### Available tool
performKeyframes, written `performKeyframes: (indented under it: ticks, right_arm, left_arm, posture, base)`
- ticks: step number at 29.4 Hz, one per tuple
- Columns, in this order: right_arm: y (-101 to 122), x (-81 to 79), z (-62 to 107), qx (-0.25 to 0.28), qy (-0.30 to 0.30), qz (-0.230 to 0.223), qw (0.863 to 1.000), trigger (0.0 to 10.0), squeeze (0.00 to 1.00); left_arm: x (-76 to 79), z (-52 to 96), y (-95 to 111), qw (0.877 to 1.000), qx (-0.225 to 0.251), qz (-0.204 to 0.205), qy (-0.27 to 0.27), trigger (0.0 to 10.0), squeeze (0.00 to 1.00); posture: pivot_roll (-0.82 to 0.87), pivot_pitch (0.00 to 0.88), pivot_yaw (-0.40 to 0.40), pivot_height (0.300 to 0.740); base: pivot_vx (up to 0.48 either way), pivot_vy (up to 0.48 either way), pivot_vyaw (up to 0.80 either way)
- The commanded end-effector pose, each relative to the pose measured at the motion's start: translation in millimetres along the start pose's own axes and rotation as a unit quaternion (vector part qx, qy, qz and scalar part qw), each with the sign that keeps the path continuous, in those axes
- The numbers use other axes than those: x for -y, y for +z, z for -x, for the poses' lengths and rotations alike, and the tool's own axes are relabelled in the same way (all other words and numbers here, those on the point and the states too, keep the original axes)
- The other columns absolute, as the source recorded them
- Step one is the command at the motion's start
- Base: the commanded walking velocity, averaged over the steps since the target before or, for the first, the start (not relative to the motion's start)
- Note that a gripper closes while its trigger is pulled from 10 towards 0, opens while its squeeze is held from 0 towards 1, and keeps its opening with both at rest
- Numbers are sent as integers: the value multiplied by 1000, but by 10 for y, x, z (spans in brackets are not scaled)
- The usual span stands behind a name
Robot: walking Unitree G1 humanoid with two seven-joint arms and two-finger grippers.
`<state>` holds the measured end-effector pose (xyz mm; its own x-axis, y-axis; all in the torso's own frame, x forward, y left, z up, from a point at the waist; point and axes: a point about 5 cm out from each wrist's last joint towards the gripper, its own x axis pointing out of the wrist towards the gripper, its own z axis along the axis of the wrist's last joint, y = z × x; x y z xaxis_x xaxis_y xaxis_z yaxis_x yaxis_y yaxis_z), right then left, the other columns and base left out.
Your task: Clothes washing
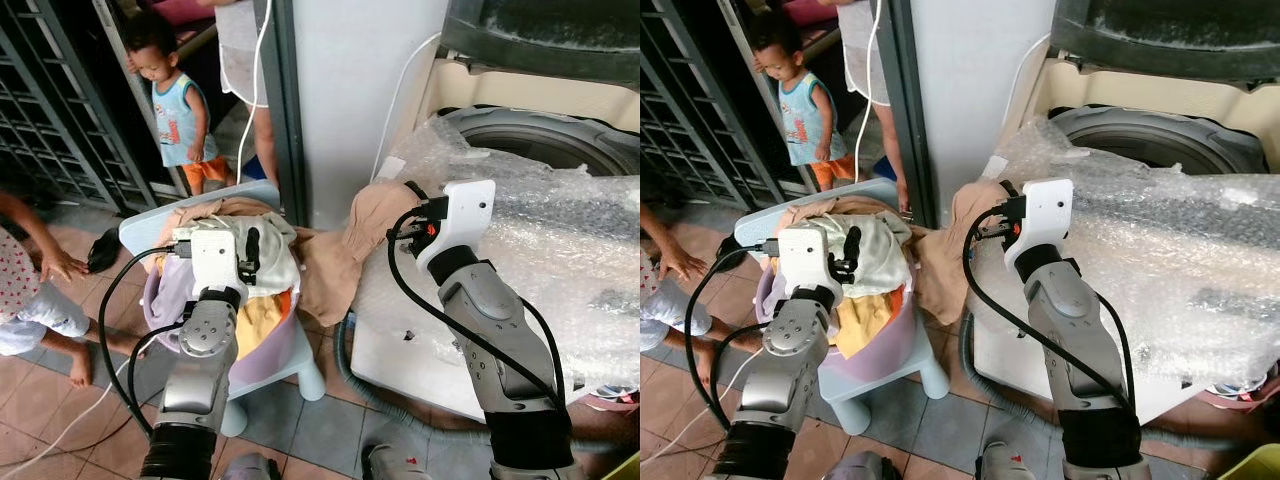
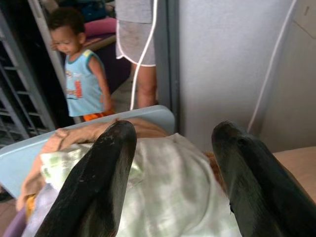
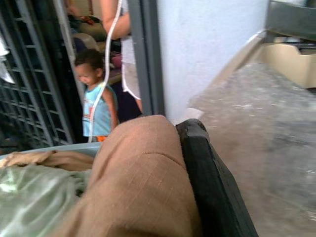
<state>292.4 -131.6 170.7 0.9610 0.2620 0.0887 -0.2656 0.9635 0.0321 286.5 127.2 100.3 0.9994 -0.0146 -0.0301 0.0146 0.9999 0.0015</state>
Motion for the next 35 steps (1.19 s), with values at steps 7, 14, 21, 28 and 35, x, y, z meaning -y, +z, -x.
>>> performKeyframes:
  ticks: [7, 14, 21, 28, 35]
  right_arm:
    - [139, 91, -37, 27, -21, 16, 999, 10000, 0]
    - [148, 144, -26, 32, -36, 26, 999, 10000, 0]
    - [252, 220, -61, 52, -44, 55, 996, 10000, 0]
    - [304, 279, -105, 59, -50, 62, 995, 10000, 0]
    - [308, 303, -108, 61, -52, 72, 994, 10000, 0]
  left_arm:
    - [-5, 17, 40, 1000, 13, -12, -6, 10000, 0]
    - [14, -13, 65, 1000, 19, -10, -13, 10000, 0]
    - [14, -24, 81, 1000, 26, -11, -10, 10000, 0]
    - [34, -28, 78, 1000, 27, -5, -11, 10000, 0]
    - [18, -26, 65, 1000, 24, 0, -3, 10000, 0]
  posture:
    - [-101, 0, 91, 740]
    - [-114, 0, 100, 740]
    - [-118, 0, 99, 740]
    - [-118, 0, 93, 740]
    - [-120, 0, 99, 740]
  base:
    - [0, 0, -798]
    - [0, 0, -798]
    - [0, -271, -800]
    - [0, -372, -800]
    - [0, -85, -800]
